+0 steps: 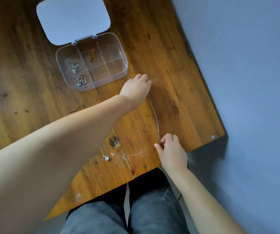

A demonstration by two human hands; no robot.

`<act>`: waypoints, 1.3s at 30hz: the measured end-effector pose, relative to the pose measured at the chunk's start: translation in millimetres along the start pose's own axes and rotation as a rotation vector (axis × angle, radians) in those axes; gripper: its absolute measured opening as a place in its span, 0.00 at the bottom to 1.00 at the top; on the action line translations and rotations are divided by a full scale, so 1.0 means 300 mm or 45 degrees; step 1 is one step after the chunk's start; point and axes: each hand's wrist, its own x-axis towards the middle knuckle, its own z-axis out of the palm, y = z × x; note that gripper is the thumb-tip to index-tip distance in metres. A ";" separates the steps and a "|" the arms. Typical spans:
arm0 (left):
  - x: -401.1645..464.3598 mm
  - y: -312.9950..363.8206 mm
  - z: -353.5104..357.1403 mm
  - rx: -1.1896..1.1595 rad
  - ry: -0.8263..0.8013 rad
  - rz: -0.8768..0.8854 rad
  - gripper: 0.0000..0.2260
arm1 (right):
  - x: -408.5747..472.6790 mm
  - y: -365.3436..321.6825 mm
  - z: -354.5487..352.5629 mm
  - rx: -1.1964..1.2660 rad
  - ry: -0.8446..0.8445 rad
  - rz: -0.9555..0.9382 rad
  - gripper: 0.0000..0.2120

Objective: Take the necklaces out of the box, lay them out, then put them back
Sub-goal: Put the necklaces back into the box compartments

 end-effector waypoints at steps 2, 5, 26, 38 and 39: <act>0.005 -0.004 -0.010 -0.011 -0.024 0.002 0.17 | 0.007 0.005 -0.005 0.045 0.018 -0.026 0.07; -0.007 -0.002 -0.021 -0.075 -0.077 -0.049 0.14 | 0.021 0.024 -0.025 0.127 0.026 -0.051 0.04; -0.281 -0.307 -0.270 -0.969 0.731 -0.686 0.02 | 0.248 -0.317 -0.307 1.362 -0.149 -0.263 0.06; -0.193 -0.321 -0.211 -1.323 0.602 -0.926 0.05 | 0.429 -0.694 -0.298 1.224 -0.406 -0.235 0.04; -0.184 -0.318 -0.206 -1.282 0.566 -0.924 0.05 | 0.438 -0.695 -0.288 1.115 -0.394 -0.232 0.05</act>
